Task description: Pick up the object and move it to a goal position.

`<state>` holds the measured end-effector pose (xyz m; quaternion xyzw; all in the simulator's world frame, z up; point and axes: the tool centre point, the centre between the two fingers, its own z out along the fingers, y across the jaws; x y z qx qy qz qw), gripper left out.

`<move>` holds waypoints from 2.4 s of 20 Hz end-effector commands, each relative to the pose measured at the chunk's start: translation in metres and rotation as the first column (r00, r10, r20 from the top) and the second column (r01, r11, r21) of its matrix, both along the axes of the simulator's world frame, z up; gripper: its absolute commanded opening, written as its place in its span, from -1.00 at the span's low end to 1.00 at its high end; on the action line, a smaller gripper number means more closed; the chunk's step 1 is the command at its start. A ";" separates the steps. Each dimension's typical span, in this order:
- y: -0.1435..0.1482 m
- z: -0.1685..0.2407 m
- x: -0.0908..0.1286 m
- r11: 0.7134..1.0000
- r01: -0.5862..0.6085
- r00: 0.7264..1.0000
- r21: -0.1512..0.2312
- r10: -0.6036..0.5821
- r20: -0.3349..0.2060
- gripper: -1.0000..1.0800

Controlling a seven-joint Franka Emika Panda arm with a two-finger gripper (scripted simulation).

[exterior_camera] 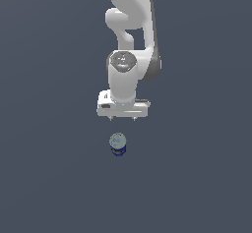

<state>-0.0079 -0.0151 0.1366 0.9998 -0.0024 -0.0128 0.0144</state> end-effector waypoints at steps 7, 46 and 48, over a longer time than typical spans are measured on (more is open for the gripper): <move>0.022 0.002 -0.002 0.998 -0.060 0.998 -0.006 0.060 -0.002 0.92; -0.018 -0.012 0.086 0.901 -0.433 0.901 0.028 0.432 0.025 0.92; -0.018 -0.012 0.086 0.899 -0.437 0.900 0.029 0.436 0.026 0.92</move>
